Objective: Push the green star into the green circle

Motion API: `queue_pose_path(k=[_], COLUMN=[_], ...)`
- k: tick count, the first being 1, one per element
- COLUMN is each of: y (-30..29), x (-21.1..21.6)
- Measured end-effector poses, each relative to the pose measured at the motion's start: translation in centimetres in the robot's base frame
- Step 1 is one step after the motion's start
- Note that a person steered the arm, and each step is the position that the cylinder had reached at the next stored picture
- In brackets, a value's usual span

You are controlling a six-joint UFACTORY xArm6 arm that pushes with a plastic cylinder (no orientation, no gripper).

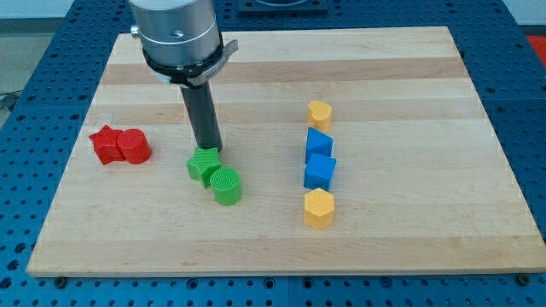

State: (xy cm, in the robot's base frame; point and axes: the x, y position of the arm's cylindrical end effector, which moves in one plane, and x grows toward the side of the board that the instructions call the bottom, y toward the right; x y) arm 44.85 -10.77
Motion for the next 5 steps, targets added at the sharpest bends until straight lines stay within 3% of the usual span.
queue_pose_path(k=[1,3,5], y=[-2.9,-5.3,-1.5], x=[-2.4,-0.2,3.8])
